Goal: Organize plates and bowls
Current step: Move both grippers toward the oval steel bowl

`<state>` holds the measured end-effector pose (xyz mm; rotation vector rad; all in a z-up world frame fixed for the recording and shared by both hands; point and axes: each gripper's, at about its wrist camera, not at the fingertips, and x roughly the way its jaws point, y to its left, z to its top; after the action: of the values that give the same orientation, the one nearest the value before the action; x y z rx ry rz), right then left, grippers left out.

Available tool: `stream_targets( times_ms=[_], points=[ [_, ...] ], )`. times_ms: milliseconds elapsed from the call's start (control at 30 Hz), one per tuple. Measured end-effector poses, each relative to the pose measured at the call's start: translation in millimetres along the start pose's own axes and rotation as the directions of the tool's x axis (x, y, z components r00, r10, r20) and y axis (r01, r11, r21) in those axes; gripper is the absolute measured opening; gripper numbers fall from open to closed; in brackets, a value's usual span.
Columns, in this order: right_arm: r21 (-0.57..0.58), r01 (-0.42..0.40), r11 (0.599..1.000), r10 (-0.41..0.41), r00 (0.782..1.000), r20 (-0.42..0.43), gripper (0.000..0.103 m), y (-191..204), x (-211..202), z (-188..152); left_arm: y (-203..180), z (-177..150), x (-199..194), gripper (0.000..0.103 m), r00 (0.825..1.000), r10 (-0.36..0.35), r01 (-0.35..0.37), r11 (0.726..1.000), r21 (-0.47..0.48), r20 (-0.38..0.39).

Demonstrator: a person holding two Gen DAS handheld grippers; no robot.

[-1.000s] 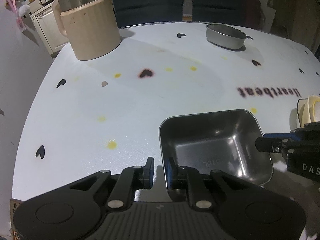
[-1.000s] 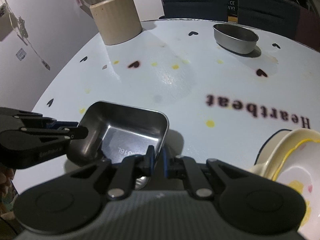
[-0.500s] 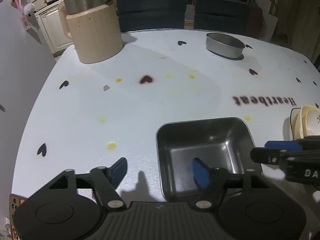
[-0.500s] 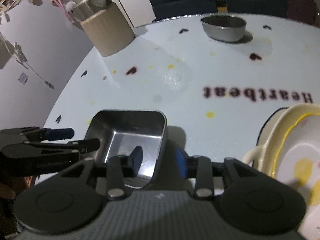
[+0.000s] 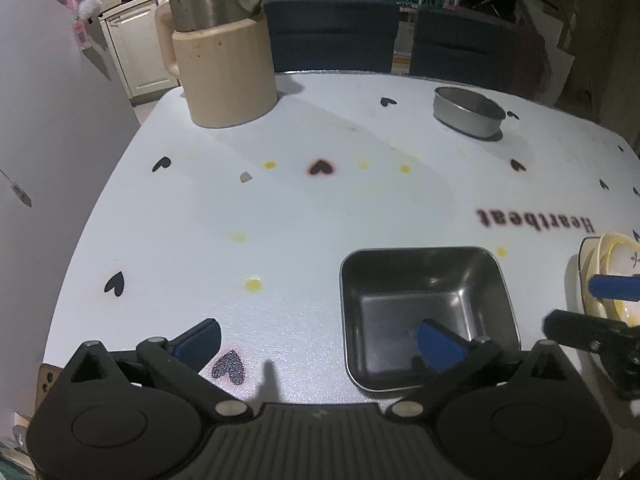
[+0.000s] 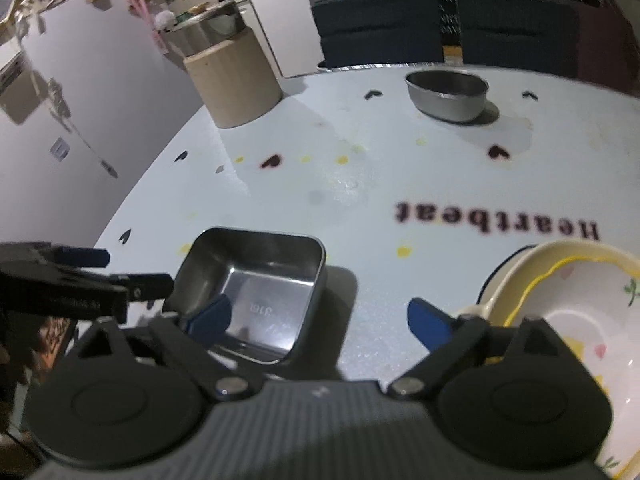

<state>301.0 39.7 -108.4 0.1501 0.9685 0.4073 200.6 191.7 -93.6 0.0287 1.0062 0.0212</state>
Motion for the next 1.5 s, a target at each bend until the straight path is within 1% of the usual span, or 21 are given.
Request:
stream_targets(
  times_ms=[33, 167, 267, 333, 400, 533, 700, 867, 933, 1100, 1200, 1300, 1400, 1500],
  points=[
    [-0.009, 0.006, 1.000, -0.006, 1.000, 0.004, 0.103, 0, -3, 0, 0, 1, -3, 0.103, 1.000, 0.004, -0.004, 1.000, -0.002, 0.007],
    [-0.031, 0.038, 0.999, -0.037, 0.999, 0.036, 0.102, -9, -22, 6, -4, 10, -16, 0.103, 0.999, -0.006, 0.007, 1.000, -0.022, 0.050],
    [-0.061, 0.079, 0.995, -0.074, 0.994, 0.085, 0.102, -19, -44, 15, -11, 19, -27, 0.103, 0.994, -0.007, 0.012, 0.999, -0.045, 0.106],
    [-0.066, 0.095, 0.993, -0.087, 0.990, 0.114, 0.102, -29, -59, 23, -20, 27, -32, 0.103, 0.989, -0.020, 0.028, 0.998, -0.056, 0.147],
    [-0.063, 0.111, 0.992, -0.101, 0.985, 0.140, 0.102, -41, -71, 30, -32, 35, -34, 0.103, 0.985, -0.041, 0.051, 0.997, -0.056, 0.170],
    [-0.059, 0.168, 0.984, -0.156, 0.972, 0.175, 0.102, -71, -90, 41, -62, 52, -27, 0.103, 0.979, -0.077, 0.087, 0.995, -0.047, 0.190],
    [-0.027, 0.234, 0.972, -0.225, 0.955, 0.196, 0.102, -109, -99, 51, -102, 75, -15, 0.103, 0.970, -0.134, 0.145, 0.989, -0.041, 0.202],
    [-0.002, 0.275, 0.961, -0.269, 0.942, 0.200, 0.103, -142, -94, 66, -137, 94, 3, 0.103, 0.953, -0.196, 0.218, 0.973, -0.074, 0.229],
    [-0.003, 0.297, 0.955, -0.290, 0.935, 0.205, 0.103, -153, -92, 72, -147, 102, 13, 0.103, 0.950, -0.212, 0.238, 0.967, -0.092, 0.229],
    [0.001, 0.322, 0.947, -0.316, 0.926, 0.209, 0.103, -178, -72, 92, -162, 122, 38, 0.103, 0.944, -0.207, 0.249, 0.958, -0.143, 0.256],
    [0.013, 0.308, 0.951, -0.305, 0.932, 0.198, 0.102, -188, -52, 107, -162, 134, 56, 0.103, 0.947, -0.190, 0.243, 0.952, -0.187, 0.260],
    [0.043, 0.299, 0.953, -0.301, 0.931, 0.207, 0.102, -195, -30, 122, -156, 143, 76, 0.103, 0.952, -0.164, 0.227, 0.945, -0.236, 0.260],
    [0.081, 0.250, 0.965, -0.261, 0.947, 0.189, 0.100, -200, -7, 140, -147, 150, 95, 0.103, 0.957, -0.134, 0.208, 0.936, -0.284, 0.259],
    [0.131, 0.200, 0.971, -0.219, 0.965, 0.147, 0.095, -203, 22, 157, -138, 157, 110, 0.103, 0.956, -0.115, 0.203, 0.924, -0.326, 0.269]
  ],
)
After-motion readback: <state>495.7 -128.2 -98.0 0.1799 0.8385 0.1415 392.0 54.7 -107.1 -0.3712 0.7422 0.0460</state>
